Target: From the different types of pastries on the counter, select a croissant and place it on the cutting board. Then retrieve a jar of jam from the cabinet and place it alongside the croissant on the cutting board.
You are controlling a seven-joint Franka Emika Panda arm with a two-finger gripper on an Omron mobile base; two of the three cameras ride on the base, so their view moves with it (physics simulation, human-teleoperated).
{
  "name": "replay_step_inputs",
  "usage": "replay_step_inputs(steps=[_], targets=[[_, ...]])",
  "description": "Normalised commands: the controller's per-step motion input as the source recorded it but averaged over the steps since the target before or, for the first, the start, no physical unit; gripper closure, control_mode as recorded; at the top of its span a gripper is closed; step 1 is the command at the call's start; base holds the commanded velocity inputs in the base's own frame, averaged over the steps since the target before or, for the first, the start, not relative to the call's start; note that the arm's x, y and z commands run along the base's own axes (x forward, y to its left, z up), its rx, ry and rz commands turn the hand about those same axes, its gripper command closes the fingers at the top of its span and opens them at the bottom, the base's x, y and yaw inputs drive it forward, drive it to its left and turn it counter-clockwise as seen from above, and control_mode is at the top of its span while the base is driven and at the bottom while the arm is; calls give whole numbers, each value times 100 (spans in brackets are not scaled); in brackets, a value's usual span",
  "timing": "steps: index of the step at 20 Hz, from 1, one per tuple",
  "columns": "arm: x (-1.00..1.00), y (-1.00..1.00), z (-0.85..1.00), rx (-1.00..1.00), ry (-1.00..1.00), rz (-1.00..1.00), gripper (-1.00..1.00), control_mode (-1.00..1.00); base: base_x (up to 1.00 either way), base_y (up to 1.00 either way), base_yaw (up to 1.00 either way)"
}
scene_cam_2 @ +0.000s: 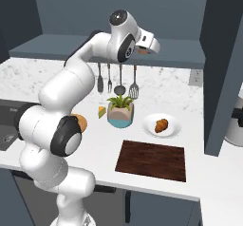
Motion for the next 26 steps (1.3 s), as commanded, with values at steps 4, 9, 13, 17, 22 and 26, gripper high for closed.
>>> replay_step_inputs(steps=[4,9,13,17,22,26], targets=[[20,0,-25,0,0,6,100,-100,0,0,0],[0,-2,-18,0,0,6,100,-100,0,0,0],[-69,0,0,0,-3,0,100,-100,0,0,0],[-100,0,0,0,-12,0,100,-100,0,0,0],[-100,28,2,0,-8,-4,100,-100,0,0,0],[-100,33,21,0,7,-12,100,-100,0,0,0]])
